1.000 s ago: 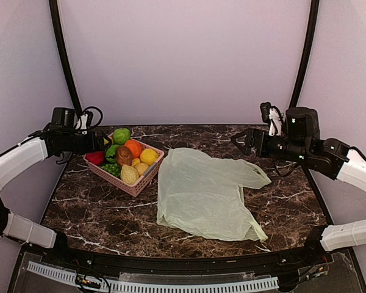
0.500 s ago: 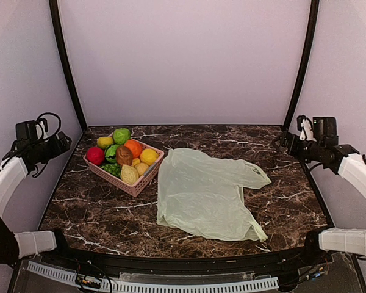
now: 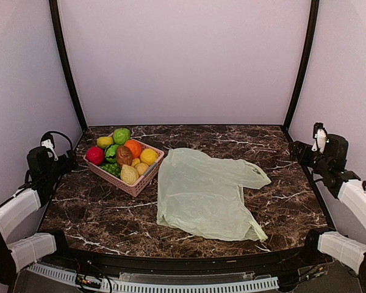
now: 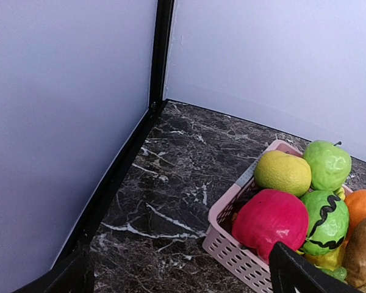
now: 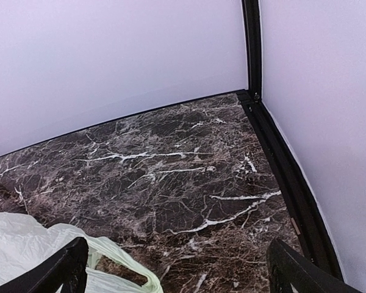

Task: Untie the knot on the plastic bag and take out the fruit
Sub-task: Reset both arms

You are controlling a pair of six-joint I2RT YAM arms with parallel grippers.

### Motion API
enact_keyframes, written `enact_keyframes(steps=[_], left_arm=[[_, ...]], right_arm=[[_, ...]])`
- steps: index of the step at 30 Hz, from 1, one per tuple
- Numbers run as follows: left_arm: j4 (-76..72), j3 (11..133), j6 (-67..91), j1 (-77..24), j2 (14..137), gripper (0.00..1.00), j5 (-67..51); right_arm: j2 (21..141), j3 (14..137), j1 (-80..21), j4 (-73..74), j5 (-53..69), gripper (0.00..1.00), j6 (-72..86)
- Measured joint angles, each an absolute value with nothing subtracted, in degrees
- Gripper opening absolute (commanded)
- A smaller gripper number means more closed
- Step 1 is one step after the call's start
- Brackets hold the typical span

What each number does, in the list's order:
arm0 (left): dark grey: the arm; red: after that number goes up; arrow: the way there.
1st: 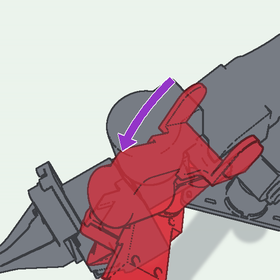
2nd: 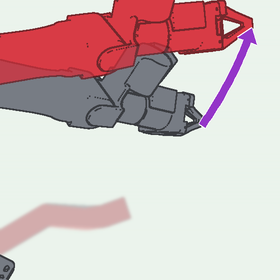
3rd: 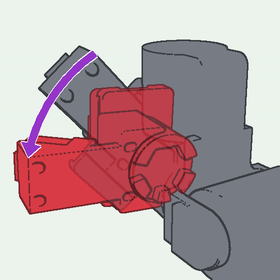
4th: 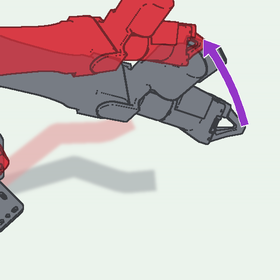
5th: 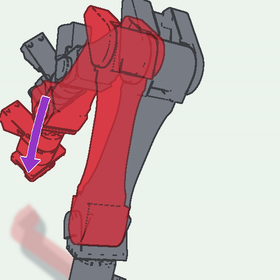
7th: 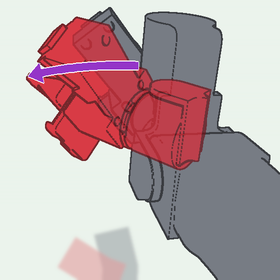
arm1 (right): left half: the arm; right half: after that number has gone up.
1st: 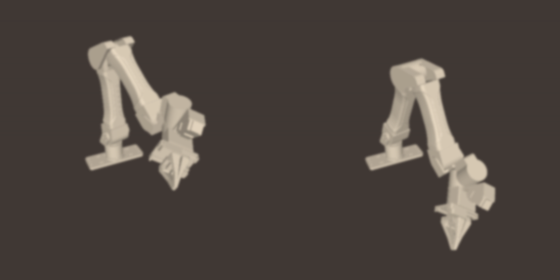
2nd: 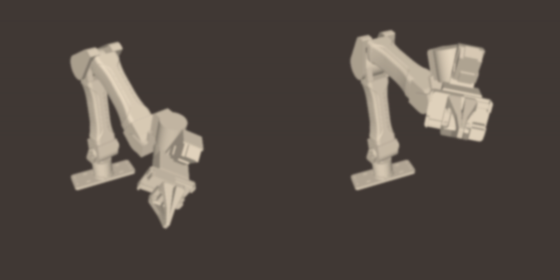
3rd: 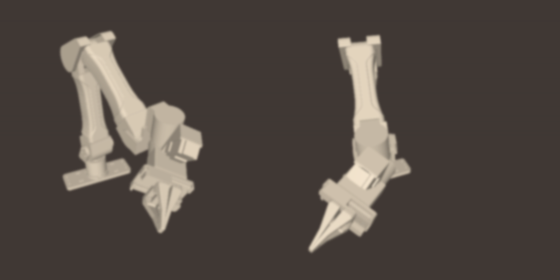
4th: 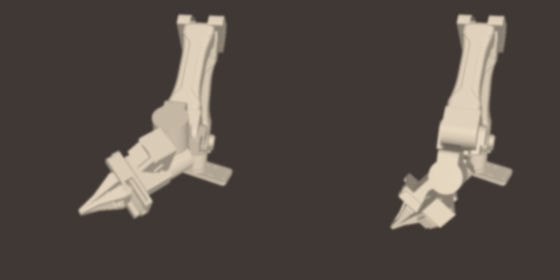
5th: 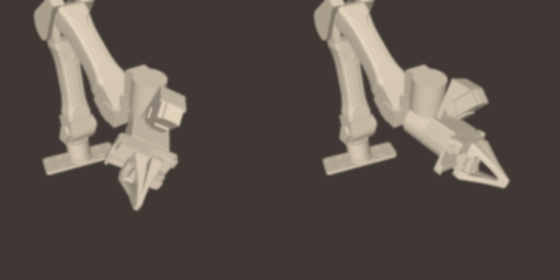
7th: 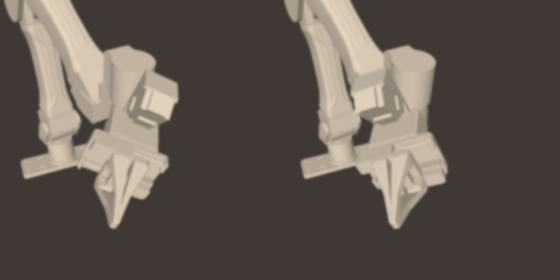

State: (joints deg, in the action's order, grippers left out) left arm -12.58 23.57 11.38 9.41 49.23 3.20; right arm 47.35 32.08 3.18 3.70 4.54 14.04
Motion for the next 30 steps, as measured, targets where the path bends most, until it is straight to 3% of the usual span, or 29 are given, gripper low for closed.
enact_keyframes(steps=[16, 30], left_arm=[[-39.9, 7.4, 6.4, 4.9, 59.3, 0.99, 8.1], [-43.2, 7.0, 5.7, 4.1, 59.0, 0.99, 10.8]], right_arm=[[45.7, 4.6, 3.4, -32.4, -3.1, 0.99, 7.3], [49.5, 3.4, 3.4, -45.2, -3.9, 0.99, 6.3]])
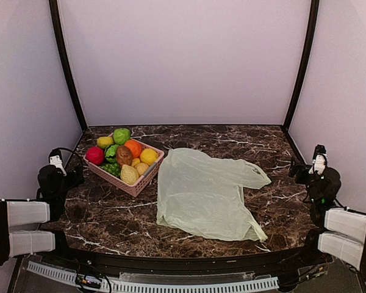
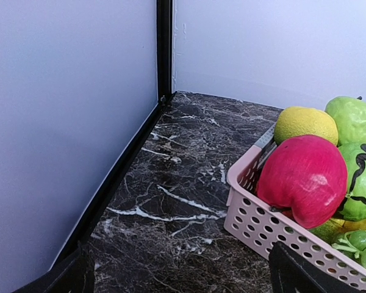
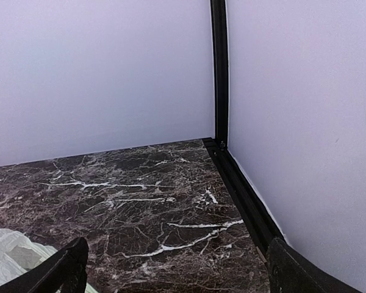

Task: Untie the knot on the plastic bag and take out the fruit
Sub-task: Reset both arms

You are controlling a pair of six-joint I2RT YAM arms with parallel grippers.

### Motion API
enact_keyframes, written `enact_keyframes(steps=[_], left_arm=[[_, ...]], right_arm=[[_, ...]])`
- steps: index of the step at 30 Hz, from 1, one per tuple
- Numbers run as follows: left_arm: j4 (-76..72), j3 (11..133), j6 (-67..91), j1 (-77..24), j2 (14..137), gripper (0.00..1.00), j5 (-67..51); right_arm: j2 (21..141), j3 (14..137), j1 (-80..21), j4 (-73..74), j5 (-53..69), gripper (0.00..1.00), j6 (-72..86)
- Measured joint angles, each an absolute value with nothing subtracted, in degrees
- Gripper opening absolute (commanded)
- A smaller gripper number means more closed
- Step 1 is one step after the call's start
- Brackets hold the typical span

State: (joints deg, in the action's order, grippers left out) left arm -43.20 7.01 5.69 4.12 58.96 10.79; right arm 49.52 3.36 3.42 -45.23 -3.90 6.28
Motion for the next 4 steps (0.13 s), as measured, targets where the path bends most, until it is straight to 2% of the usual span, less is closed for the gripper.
enact_keyframes(steps=[4], left_arm=[[-43.2, 7.0, 5.5, 3.9, 59.0, 0.99, 11.0]], right_arm=[[49.5, 3.4, 3.4, -45.6, -3.9, 0.99, 6.3]])
